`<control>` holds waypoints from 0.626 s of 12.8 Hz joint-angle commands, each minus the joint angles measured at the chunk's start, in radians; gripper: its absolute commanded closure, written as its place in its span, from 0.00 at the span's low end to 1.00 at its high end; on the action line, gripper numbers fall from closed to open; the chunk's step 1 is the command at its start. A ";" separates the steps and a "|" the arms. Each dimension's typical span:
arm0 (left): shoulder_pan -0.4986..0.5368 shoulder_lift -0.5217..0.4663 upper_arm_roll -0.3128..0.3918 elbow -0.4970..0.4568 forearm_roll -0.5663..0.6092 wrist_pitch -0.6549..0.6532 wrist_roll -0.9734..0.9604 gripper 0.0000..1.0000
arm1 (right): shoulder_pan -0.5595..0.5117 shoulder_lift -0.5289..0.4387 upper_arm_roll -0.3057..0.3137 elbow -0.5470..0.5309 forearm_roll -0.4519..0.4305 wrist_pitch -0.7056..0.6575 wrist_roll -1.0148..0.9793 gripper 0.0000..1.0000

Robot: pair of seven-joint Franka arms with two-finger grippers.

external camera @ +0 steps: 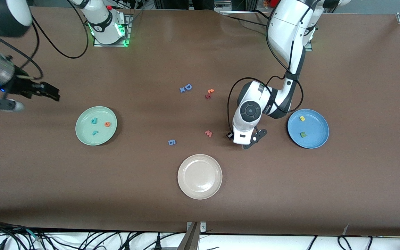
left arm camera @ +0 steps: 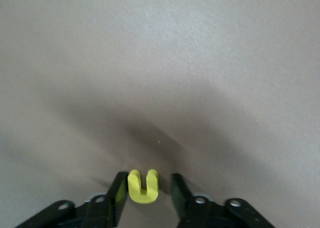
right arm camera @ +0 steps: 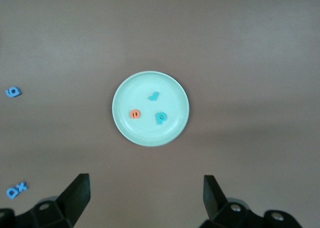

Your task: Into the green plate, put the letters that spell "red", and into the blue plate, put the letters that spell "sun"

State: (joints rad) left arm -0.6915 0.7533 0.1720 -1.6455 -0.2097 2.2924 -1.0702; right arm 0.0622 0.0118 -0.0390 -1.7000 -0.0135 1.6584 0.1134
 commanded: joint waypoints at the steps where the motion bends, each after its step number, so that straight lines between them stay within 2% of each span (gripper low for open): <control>1: -0.002 0.009 -0.019 -0.002 0.070 -0.005 -0.005 0.77 | -0.030 -0.026 0.027 0.003 -0.006 -0.048 -0.029 0.00; 6: 0.003 0.002 -0.019 0.000 0.124 -0.011 0.030 0.97 | -0.044 -0.012 0.027 0.052 -0.006 -0.058 -0.032 0.00; 8: 0.039 -0.046 -0.006 -0.002 0.124 -0.049 0.180 0.98 | -0.044 -0.009 0.027 0.054 -0.003 -0.062 -0.034 0.00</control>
State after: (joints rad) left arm -0.6893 0.7457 0.1606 -1.6441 -0.1153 2.2826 -1.0075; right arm 0.0410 -0.0146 -0.0324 -1.6809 -0.0135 1.6224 0.0998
